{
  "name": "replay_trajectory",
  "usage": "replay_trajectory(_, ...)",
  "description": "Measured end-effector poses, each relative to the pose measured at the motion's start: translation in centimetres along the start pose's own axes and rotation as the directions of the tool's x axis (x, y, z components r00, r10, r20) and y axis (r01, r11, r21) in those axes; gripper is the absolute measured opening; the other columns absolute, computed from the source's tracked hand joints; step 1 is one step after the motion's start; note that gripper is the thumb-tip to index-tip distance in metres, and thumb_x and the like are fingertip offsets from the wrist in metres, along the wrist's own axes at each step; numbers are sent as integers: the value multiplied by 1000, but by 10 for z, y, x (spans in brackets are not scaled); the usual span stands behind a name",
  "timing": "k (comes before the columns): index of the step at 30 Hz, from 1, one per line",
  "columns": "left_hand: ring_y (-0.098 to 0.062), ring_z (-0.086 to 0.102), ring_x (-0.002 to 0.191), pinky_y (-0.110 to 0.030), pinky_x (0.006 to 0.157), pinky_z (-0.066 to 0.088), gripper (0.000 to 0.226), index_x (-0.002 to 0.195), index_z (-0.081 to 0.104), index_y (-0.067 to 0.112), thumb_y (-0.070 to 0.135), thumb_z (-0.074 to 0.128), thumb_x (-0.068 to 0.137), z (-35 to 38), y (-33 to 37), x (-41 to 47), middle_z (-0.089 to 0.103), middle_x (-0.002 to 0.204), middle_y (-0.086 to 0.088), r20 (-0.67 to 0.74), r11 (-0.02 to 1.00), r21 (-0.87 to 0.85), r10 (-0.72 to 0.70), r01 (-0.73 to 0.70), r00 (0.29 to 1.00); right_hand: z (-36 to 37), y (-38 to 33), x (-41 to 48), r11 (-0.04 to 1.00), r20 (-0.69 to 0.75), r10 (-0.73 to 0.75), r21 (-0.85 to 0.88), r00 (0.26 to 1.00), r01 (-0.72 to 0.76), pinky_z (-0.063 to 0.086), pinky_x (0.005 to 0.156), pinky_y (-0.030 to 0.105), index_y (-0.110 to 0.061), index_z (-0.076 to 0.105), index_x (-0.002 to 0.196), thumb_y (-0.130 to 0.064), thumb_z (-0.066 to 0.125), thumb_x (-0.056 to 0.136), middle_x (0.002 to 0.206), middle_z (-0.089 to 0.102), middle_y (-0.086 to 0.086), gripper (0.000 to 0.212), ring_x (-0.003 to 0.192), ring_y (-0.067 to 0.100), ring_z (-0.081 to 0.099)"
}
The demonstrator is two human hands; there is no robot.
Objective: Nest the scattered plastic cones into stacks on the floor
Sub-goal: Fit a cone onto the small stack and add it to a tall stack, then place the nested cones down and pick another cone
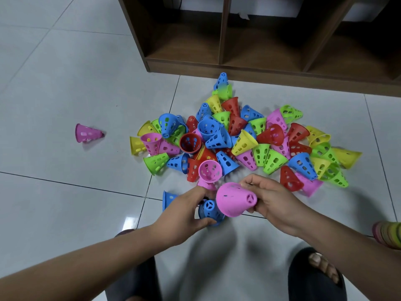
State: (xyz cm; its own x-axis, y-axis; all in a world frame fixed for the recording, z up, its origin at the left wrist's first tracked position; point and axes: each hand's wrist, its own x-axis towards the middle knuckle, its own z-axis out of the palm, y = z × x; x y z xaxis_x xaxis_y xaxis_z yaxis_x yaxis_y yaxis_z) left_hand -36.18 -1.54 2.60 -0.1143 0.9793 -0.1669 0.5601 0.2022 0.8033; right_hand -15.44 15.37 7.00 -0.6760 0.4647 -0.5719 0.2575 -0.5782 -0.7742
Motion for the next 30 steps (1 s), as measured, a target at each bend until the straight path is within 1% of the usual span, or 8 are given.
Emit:
replay_trajectory(5,-3,58,117,-20,99,49,64,140,57,28,36,88,84,2,-17,0,60,133,14,77,987,152,47,-59,996,10,10,2,997,49,24,-70,998,-21,48,63,30,-8,69,92,-13,61,105,77,53,17,17,64,20,50)
replay_trajectory(9,-14,59,119,-33,96,53,61,135,59,30,34,85,80,-8,-39,0,61,133,11,41,929,365,43,-55,998,14,21,7,972,-9,86,-219,996,-86,57,71,36,-2,67,101,-10,63,104,84,67,23,9,73,24,66)
replay_trajectory(14,-18,55,127,-34,100,47,66,142,55,34,53,80,83,-20,-63,-7,58,140,11,15,811,581,-90,65,996,13,34,7,888,-61,166,-424,984,-176,62,81,41,-12,68,111,-15,66,102,105,72,20,10,81,25,75)
replay_trajectory(19,-20,62,113,-33,93,47,60,140,57,31,52,76,87,-23,-74,-12,65,129,7,24,750,644,-221,154,975,20,45,5,880,-19,253,-410,967,-238,63,92,43,-27,59,134,-15,64,102,113,73,10,34,98,24,78)
replay_trajectory(23,-19,65,94,-28,75,45,45,125,65,30,45,73,84,-30,-79,-12,67,112,7,-26,778,586,-262,227,965,25,53,7,874,56,272,-431,961,-223,59,102,43,-41,55,136,-13,63,101,117,76,5,46,107,14,76)
replay_trajectory(26,-18,66,90,-28,72,49,38,118,66,30,43,74,83,-42,-76,-13,65,107,9,-145,843,438,-276,312,950,27,58,10,880,129,307,-415,943,-230,58,102,39,-46,57,137,-14,66,100,125,74,2,49,113,15,74)
replay_trajectory(28,-13,64,92,-24,75,47,39,121,66,29,39,76,86,-52,-67,-12,62,108,11,-233,888,311,-276,340,933,25,61,13,859,92,271,-473,958,-197,60,97,37,-42,62,133,-14,67,97,123,74,-1,46,112,20,73)
replay_trajectory(30,-7,62,95,-18,80,47,41,126,66,28,36,78,88,-61,-53,-10,60,109,12,-306,924,207,-249,320,919,22,58,18,781,-2,141,-614,990,-112,61,87,34,-33,66,127,-14,66,98,117,71,-9,34,98,17,72)
